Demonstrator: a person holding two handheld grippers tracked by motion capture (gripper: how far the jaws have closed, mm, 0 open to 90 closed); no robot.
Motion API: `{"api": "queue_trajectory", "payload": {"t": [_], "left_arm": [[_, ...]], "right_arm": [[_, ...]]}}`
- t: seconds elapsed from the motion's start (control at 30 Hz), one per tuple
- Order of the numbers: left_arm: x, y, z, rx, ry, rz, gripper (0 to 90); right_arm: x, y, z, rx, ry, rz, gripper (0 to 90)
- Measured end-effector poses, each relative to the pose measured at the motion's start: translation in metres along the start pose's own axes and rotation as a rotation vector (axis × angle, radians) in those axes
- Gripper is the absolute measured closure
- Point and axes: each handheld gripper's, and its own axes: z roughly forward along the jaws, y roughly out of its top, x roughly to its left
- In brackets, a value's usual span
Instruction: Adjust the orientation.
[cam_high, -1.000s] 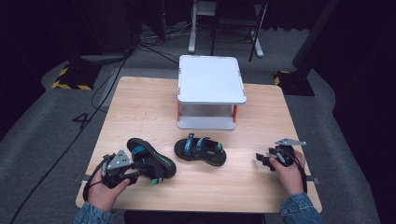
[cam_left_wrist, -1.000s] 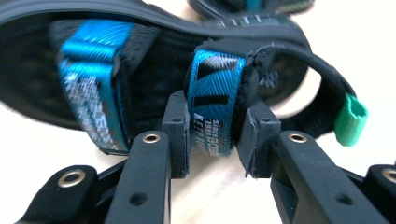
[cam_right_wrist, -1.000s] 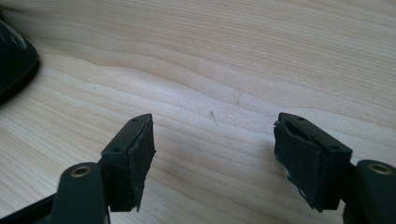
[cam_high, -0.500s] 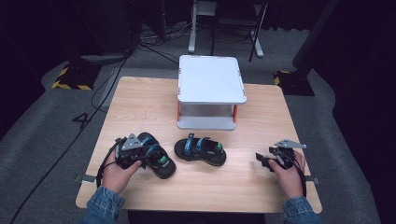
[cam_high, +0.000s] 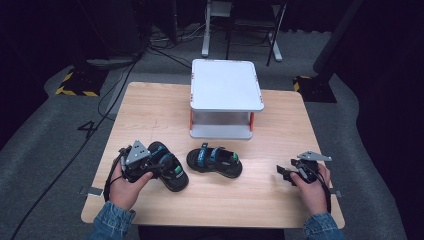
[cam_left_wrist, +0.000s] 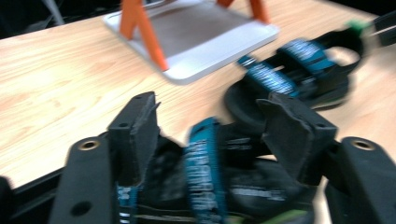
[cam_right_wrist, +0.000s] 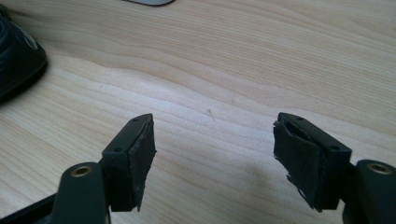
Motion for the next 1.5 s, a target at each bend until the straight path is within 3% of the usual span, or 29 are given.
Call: {"api": "queue_trajectory", "payload": {"t": [0.03, 0.07, 0.1, 0.13, 0.17, 0.2, 0.23, 0.33, 0.47, 0.53, 0.57, 0.63, 0.8, 0.87, 0.9, 0.93, 1.0, 1.03, 1.07, 1.1, 1.13, 1.17, 1.2, 1.27, 1.3, 1.33, 1.37, 1.4, 1.5], "left_arm": [[-0.009, 0.001, 0.001, 0.046, -0.094, -0.01, 48.1], [-0.009, 0.001, 0.001, 0.046, -0.094, -0.01, 49.2], [-0.017, 0.001, 0.007, 0.096, -0.14, -0.005, 48.9], [-0.017, 0.001, 0.007, 0.096, -0.14, -0.005, 50.0], [-0.023, -0.001, 0.015, 0.146, -0.141, 0.019, 56.3], [-0.023, -0.001, 0.015, 0.146, -0.141, 0.019, 67.7], [-0.026, -0.002, 0.017, 0.201, -0.143, 0.042, 80.2], [-0.026, 0.0, 0.015, 0.209, -0.136, 0.054, 85.1], [-0.024, 0.002, 0.0, 0.215, -0.099, 0.071, 85.9], [-0.021, -0.001, -0.011, 0.21, -0.086, 0.061, 85.8], [-0.017, -0.007, -0.026, 0.21, -0.07, 0.047, 85.7], [-0.015, -0.008, -0.031, 0.214, -0.06, 0.047, 85.5], [-0.005, -0.023, -0.06, 0.259, 0.033, 0.03, 85.2], [0.0, -0.031, -0.067, 0.304, 0.099, 0.03, 85.1], [0.004, -0.036, -0.07, 0.29, 0.117, 0.029, 85.1], [0.008, -0.039, -0.073, 0.268, 0.112, -0.006, 85.1], [0.01, -0.041, -0.074, 0.258, 0.101, -0.023, 85.1], [0.008, -0.041, -0.073, 0.24, 0.063, -0.032, 84.1], [0.008, -0.041, -0.073, 0.24, 0.063, -0.032, 81.2], [0.008, -0.04, -0.072, 0.214, 0.013, -0.06, 73.0], [0.007, -0.041, -0.07, 0.193, -0.006, -0.08, 57.7], [0.006, -0.041, -0.067, 0.191, -0.001, -0.081, 46.5], [0.005, -0.042, -0.065, 0.187, 0.004, -0.074, 46.5], [0.007, -0.043, -0.062, 0.2, 0.013, -0.053, 17.1], [0.008, -0.044, -0.06, 0.216, 0.028, -0.061, 17.1], [0.008, -0.044, -0.059, 0.234, 0.03, -0.067, 7.5], [0.009, -0.046, -0.057, 0.268, 0.026, -0.069, 15.7], [0.009, -0.046, -0.057, 0.268, 0.026, -0.069, 22.7], [0.009, -0.049, -0.049, 0.295, 0.007, -0.082, 14.2]], "right_arm": [[0.002, 0.001, 0.002, 0.004, 0.005, -0.003, 29.7], [0.002, 0.001, 0.002, 0.004, 0.005, -0.003, 29.7], [0.004, 0.002, 0.004, 0.008, 0.011, -0.012, 29.7], [0.004, 0.002, 0.004, 0.008, 0.011, -0.012, 29.7], [0.006, 0.002, 0.005, 0.011, 0.016, -0.019, 29.7], [0.006, 0.002, 0.005, 0.011, 0.016, -0.019, 29.7], [0.006, 0.002, 0.004, 0.011, 0.016, -0.024, 29.7], [0.005, 0.001, 0.003, 0.009, 0.012, -0.023, 29.8], [0.002, 0.002, 0.002, 0.004, 0.014, -0.005, 29.8], [0.002, 0.005, 0.004, -0.002, 0.02, -0.006, 29.8], [0.005, 0.009, 0.008, -0.005, 0.023, -0.013, 29.8], [0.009, 0.015, 0.013, -0.002, 0.037, -0.024, 29.8], [0.018, 0.024, 0.022, 0.005, 0.053, -0.06, 29.8], [0.021, 0.027, 0.025, 0.003, 0.062, -0.068, 29.8], [0.022, 0.028, 0.026, 0.002, 0.063, -0.073, 29.8], [0.024, 0.03, 0.029, 0.002, 0.068, -0.077, 29.8], [0.024, 0.031, 0.029, 0.003, 0.072, -0.077, 29.8], [0.026, 0.032, 0.031, 0.006, 0.076, -0.088, 29.8], [0.026, 0.032, 0.031, 0.006, 0.076, -0.088, 29.8], [0.026, 0.032, 0.032, 0.006, 0.076, -0.088, 29.8], [0.026, 0.032, 0.032, 0.005, 0.076, -0.089, 29.8], [0.026, 0.032, 0.032, 0.006, 0.076, -0.087, 29.8], [0.026, 0.032, 0.032, 0.006, 0.076, -0.087, 29.8], [0.025, 0.032, 0.031, 0.007, 0.071, -0.083, 29.8], [0.025, 0.031, 0.03, 0.008, 0.073, -0.08, 29.8], [0.024, 0.031, 0.03, 0.007, 0.072, -0.082, 29.7], [0.024, 0.03, 0.029, 0.011, 0.07, -0.079, 29.7], [0.024, 0.03, 0.029, 0.011, 0.07, -0.079, 29.7], [0.023, 0.029, 0.029, 0.015, 0.069, -0.075, 29.6]]}}
